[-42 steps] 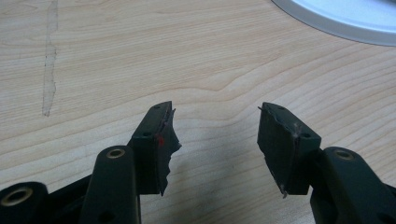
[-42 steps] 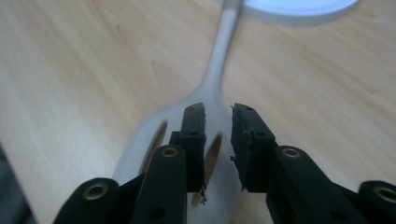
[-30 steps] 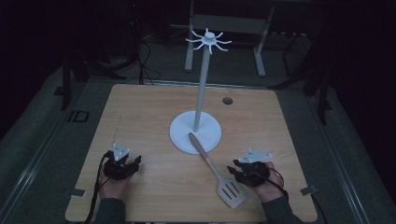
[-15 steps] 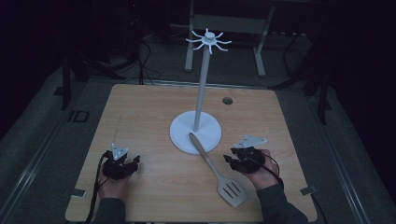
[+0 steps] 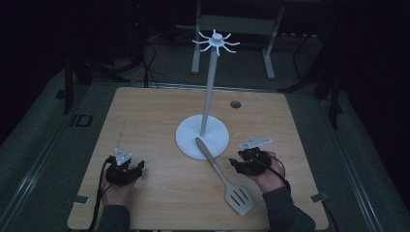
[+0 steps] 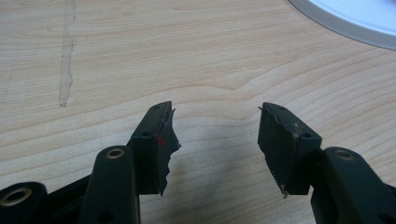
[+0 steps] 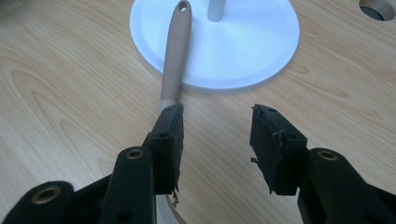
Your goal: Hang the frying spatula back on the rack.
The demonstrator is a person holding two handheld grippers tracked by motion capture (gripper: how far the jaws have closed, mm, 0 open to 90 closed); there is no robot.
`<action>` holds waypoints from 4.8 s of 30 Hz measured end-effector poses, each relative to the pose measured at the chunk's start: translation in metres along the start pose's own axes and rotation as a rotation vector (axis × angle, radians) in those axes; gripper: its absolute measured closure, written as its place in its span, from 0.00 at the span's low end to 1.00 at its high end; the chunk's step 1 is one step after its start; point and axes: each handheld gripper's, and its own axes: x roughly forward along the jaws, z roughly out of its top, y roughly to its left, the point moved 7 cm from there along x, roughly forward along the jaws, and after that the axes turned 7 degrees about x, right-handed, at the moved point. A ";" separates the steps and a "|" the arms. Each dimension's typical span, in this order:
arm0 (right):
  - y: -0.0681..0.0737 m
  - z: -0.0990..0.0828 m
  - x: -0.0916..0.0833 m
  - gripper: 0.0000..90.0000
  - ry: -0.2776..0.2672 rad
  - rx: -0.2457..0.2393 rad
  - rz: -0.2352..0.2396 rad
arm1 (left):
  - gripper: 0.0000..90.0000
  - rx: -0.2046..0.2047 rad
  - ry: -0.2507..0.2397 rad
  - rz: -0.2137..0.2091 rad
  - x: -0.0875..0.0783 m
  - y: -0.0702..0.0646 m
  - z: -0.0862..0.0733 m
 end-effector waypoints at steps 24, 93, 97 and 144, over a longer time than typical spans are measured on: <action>0.009 0.010 0.032 0.60 0.083 -0.003 0.013 | 0.50 -0.008 -0.003 -0.003 0.001 0.000 0.001; 0.034 0.008 0.107 0.79 0.299 -0.002 0.032 | 0.49 -0.014 -0.012 0.000 0.000 0.001 0.002; 0.034 0.005 0.108 0.80 0.312 -0.001 0.022 | 0.49 -0.012 -0.009 0.000 0.000 0.001 0.002; 0.023 0.019 0.055 0.83 0.071 0.043 0.015 | 0.49 -0.020 -0.016 0.007 0.000 0.001 0.002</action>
